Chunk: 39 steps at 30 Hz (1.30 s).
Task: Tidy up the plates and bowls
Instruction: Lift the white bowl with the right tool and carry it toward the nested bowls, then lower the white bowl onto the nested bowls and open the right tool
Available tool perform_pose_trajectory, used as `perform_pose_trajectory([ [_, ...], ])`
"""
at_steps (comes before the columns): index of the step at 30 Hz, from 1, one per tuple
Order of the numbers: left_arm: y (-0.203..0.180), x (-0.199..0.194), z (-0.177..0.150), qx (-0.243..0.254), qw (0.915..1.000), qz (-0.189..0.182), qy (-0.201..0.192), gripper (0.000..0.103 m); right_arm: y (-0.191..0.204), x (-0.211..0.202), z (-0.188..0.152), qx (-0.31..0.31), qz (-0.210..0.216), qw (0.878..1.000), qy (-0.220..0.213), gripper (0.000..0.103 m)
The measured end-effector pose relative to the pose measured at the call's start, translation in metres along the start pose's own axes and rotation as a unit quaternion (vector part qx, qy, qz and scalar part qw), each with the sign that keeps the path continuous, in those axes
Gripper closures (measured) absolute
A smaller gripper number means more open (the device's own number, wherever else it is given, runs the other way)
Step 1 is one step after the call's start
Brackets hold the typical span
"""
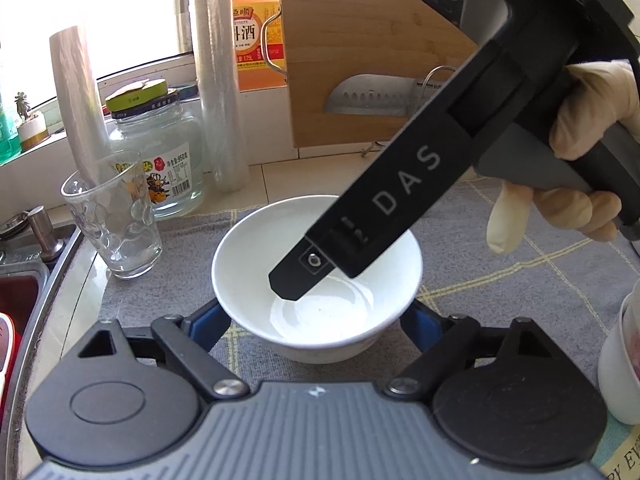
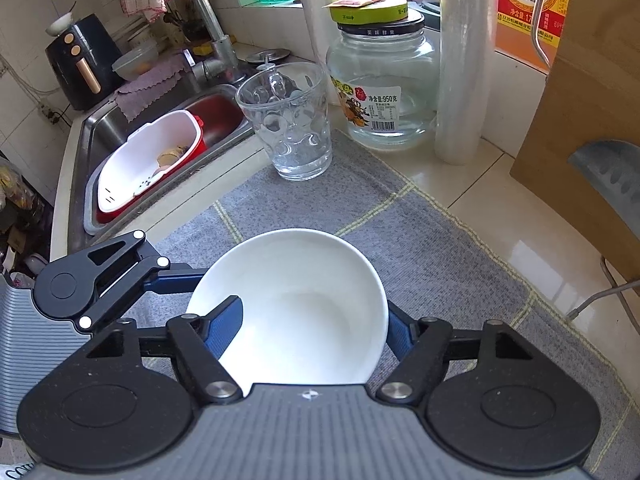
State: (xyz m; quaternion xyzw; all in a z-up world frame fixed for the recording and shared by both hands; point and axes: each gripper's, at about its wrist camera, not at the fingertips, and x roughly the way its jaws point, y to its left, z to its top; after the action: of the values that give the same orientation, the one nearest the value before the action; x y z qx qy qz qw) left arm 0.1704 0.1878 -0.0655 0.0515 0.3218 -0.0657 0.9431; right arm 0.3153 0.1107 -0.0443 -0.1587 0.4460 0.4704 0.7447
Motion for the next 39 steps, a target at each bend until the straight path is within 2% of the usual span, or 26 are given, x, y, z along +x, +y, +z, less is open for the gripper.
perform_pose_trajectory([
  [15, -0.032, -0.052, 0.010, 0.018, 0.9997, -0.019, 0.006, 0.012, 0.023, -0.062, -0.034, 0.003, 0.013, 1.000, -0.027, 0.024],
  [39, -0.103, -0.112, -0.001, 0.076, 0.9945, -0.072, -0.010, 0.012, 0.041, -0.154, -0.120, 0.040, -0.024, 0.996, -0.071, 0.024],
])
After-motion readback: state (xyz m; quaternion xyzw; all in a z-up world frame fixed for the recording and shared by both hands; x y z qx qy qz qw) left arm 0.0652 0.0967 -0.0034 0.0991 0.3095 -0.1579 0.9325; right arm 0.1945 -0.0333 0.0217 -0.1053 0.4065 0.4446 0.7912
